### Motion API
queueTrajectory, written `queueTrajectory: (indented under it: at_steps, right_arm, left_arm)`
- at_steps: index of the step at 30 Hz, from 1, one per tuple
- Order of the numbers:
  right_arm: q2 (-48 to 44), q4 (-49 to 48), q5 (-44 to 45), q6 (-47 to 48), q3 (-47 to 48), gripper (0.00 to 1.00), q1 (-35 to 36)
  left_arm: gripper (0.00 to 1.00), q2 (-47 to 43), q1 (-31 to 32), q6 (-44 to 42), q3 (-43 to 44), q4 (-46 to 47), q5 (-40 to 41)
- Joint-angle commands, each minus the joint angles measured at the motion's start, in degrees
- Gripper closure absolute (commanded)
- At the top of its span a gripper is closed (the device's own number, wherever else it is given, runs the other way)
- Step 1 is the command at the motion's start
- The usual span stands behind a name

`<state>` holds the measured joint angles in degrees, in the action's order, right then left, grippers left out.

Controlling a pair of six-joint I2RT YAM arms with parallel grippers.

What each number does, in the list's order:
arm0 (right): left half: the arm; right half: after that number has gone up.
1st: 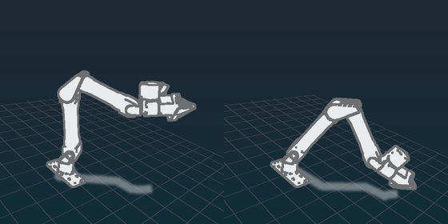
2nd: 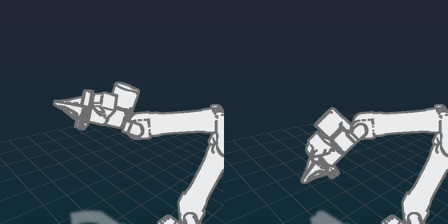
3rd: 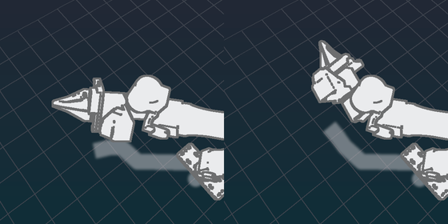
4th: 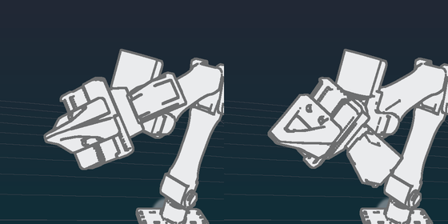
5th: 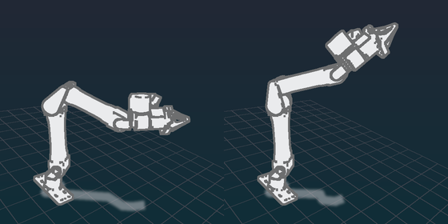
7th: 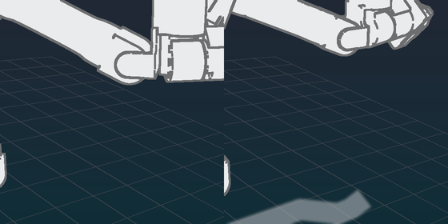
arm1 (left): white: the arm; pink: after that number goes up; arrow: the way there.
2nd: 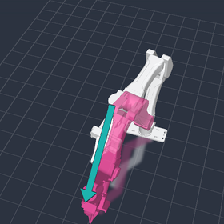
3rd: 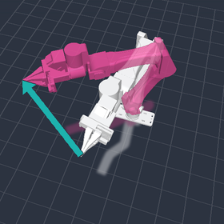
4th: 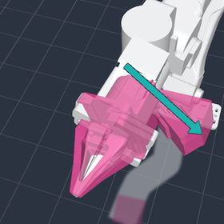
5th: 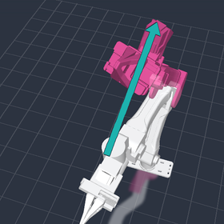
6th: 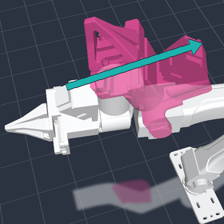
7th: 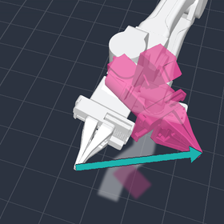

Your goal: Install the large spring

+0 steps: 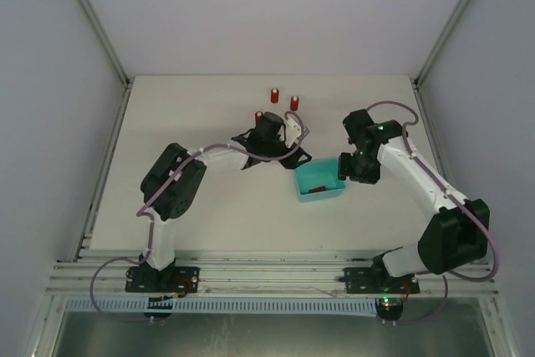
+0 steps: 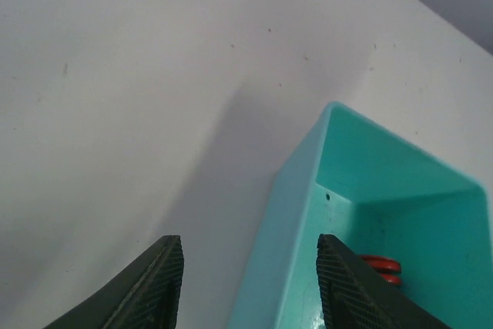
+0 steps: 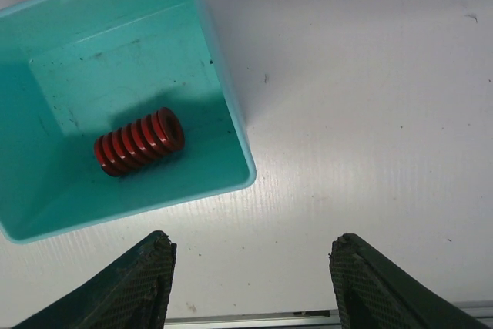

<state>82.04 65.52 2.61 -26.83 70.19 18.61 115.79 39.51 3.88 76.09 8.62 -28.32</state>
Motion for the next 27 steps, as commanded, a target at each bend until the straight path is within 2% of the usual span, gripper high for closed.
queueTrajectory:
  at_steps: [1,8,17,24,27]
  right_arm:
    - [-2.4,2.2,1.0,-1.3,-1.3,0.41,-0.3]
    - [-4.5,2.5,1.5,-1.9,-2.7,0.41,-0.8]
    - [-5.9,2.7,1.6,-2.1,-3.8,0.41,-1.1]
    - [-5.5,-3.5,-2.8,-5.7,-8.8,0.43,-4.0]
    - [-4.0,-8.6,-7.5,-8.1,-11.8,0.51,-6.3]
  left_arm:
    - [0.49,-0.6,0.9,-5.7,0.3,-3.4,-2.3]
    - [0.56,-2.2,2.3,-5.0,-0.2,-7.4,2.8]
    - [0.61,-8.7,5.2,-6.5,4.1,-11.9,11.2]
    - [0.61,-5.4,8.2,-14.6,7.4,-14.2,5.7]
    - [0.64,-2.7,8.2,-13.6,9.0,-14.5,6.2]
